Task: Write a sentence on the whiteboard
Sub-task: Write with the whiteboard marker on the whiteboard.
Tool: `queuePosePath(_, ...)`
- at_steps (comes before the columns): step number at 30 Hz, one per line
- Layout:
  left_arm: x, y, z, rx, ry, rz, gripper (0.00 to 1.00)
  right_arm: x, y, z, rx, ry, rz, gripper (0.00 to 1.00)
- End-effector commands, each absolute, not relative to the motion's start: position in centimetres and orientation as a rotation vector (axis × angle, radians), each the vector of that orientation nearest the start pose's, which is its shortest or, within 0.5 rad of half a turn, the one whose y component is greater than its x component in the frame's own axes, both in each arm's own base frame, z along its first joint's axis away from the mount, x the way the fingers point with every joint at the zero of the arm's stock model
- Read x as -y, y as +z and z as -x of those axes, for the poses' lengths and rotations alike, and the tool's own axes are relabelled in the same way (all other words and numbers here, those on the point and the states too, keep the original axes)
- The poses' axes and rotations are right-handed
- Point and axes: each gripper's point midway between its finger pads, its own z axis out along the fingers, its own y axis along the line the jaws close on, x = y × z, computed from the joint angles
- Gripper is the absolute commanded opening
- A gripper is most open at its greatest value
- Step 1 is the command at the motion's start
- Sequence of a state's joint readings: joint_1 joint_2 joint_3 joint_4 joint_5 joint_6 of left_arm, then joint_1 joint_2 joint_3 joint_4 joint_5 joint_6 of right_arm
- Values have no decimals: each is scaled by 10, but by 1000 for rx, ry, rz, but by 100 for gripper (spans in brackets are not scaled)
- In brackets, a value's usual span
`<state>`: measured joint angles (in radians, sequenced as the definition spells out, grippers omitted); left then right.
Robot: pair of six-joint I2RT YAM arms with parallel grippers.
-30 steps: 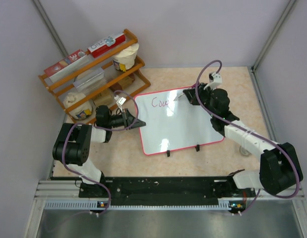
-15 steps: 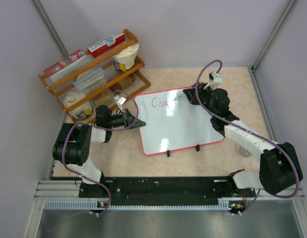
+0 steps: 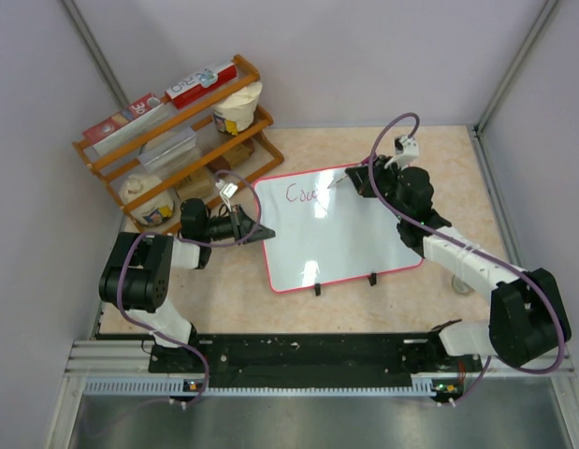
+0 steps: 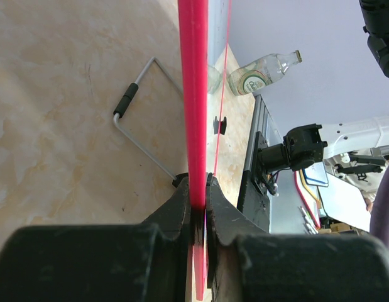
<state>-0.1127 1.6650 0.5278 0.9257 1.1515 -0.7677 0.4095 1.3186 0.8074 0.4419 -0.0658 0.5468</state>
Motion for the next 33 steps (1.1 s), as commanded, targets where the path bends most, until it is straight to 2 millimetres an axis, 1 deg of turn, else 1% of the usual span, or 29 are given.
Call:
queuePosePath(1,204,133,-305,-1858,-1511,-368,0,-198,249,-400,-1688,742,-75,0)
queuePosePath(5,204,134,-306,-1855,-1509,-372,0,-197,241,-396,-1705,738,-72,0)
queuePosePath(18,205,133,-306,-1858,-1512,-370,0,-195,229,-388,-1732,737,-68,0)
queuePosePath(28,204,133,-306,-1855,-1510,-370,0,-190,231,-385,-1724,720,-69,0)
queuePosePath(33,205,133,-306,-1855,-1513,-373,0,-190,235,-385,-1713,717,-68,0)
